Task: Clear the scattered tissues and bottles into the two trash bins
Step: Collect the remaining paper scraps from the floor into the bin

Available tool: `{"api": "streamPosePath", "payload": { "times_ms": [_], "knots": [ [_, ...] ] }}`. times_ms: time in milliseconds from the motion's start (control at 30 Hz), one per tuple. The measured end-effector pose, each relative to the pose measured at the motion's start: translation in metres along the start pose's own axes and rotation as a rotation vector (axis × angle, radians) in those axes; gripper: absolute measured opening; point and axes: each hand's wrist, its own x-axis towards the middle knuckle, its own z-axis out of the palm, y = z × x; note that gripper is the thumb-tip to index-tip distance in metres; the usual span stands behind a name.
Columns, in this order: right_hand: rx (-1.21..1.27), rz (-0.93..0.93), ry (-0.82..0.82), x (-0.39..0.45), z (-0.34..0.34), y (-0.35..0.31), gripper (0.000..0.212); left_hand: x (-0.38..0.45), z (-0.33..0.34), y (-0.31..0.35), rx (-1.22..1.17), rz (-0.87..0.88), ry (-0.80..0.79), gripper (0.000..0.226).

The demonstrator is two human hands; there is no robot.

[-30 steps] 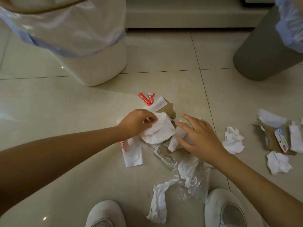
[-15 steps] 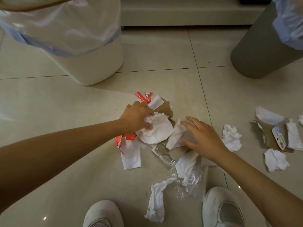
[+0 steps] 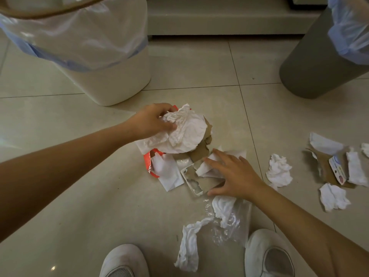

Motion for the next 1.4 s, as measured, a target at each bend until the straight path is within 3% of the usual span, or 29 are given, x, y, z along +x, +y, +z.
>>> {"api": "streamPosePath", "payload": {
  "times_ms": [67, 167, 400, 567, 700, 833, 900, 1000, 1200, 1400],
  "knots": [
    [-0.057, -0.015, -0.017, 0.000, 0.005, -0.010, 0.097, -0.002, 0.001, 0.001, 0.016, -0.007, 0.000, 0.025],
    [-0.160, -0.075, 0.017, 0.003, 0.010, -0.019, 0.081, -0.006, 0.000, 0.000, 0.015, -0.001, 0.011, 0.024],
    [-0.217, -0.259, 0.382, 0.003, 0.006, -0.006, 0.030, -0.020, -0.013, 0.005, 0.066, 0.081, 0.082, 0.028],
    [-0.201, -0.299, 0.466, 0.008, -0.019, 0.000, 0.047, -0.034, -0.027, 0.016, 0.108, 0.230, 0.225, 0.030],
    [-0.233, -0.310, 0.471, 0.015, -0.030, -0.003, 0.042, -0.043, -0.036, 0.021, 0.145, 0.245, 0.245, 0.031],
    [-0.330, -0.195, 0.272, 0.028, -0.027, -0.009, 0.091, -0.049, -0.038, 0.015, 0.174, 0.223, 0.231, 0.031],
    [-0.367, -0.164, 0.184, 0.036, -0.023, -0.012, 0.105, -0.052, -0.036, 0.012, 0.190, 0.222, 0.224, 0.031],
    [-0.333, -0.157, 0.036, 0.045, -0.015, -0.018, 0.096, -0.056, -0.033, 0.007, 0.243, 0.226, 0.226, 0.031],
    [-0.300, -0.226, 0.139, 0.045, -0.015, -0.021, 0.064, -0.062, -0.033, 0.002, 0.231, 0.268, 0.297, 0.029],
    [-0.346, -0.307, 0.288, 0.044, -0.021, -0.014, 0.074, -0.068, -0.036, 0.005, 0.175, 0.390, 0.432, 0.027]
  ]
}}
